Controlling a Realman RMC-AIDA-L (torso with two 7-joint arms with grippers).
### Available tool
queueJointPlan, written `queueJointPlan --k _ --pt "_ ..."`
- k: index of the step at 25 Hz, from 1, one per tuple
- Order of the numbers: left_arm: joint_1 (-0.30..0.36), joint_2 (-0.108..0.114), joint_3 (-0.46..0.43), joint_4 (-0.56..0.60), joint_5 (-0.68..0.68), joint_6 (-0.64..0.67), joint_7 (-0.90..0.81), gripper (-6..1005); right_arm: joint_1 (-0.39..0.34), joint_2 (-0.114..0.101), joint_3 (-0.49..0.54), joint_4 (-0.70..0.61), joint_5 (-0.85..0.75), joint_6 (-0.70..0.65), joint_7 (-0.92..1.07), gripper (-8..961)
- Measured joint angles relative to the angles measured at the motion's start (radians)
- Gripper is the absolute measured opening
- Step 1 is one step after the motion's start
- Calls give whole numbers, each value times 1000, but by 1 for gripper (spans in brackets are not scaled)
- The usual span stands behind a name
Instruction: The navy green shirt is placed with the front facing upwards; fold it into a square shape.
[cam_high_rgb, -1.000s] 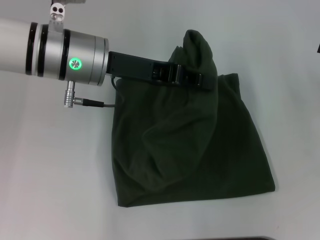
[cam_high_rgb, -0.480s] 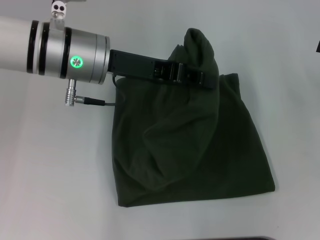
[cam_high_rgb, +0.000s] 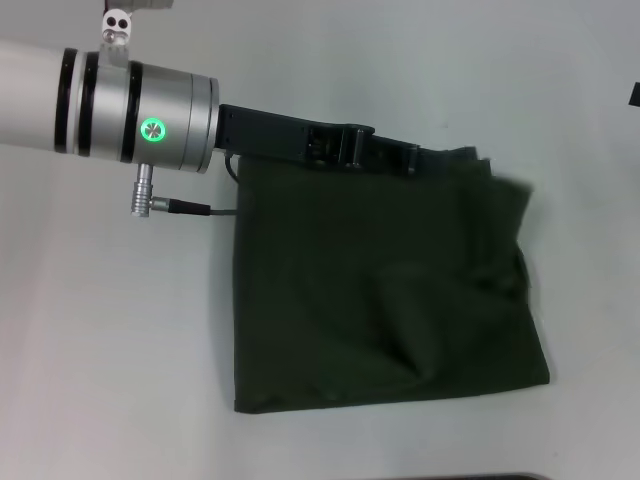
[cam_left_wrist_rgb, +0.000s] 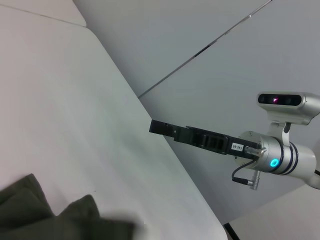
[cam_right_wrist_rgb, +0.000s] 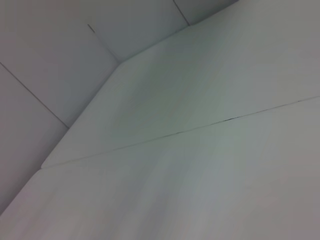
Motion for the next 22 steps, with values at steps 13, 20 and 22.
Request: queueJointPlan --k 13,20,22 --pt "23 1 -57 -1 5 -7 59 639 11 -1 -27 0 -29 -5 13 916" --pt "62 3 -131 2 2 -4 162 852 41 -6 -33 0 -99 -120 10 916" --pt "67 4 -136 0 3 -4 170 895 46 -6 -36 0 -103 -154 6 916"
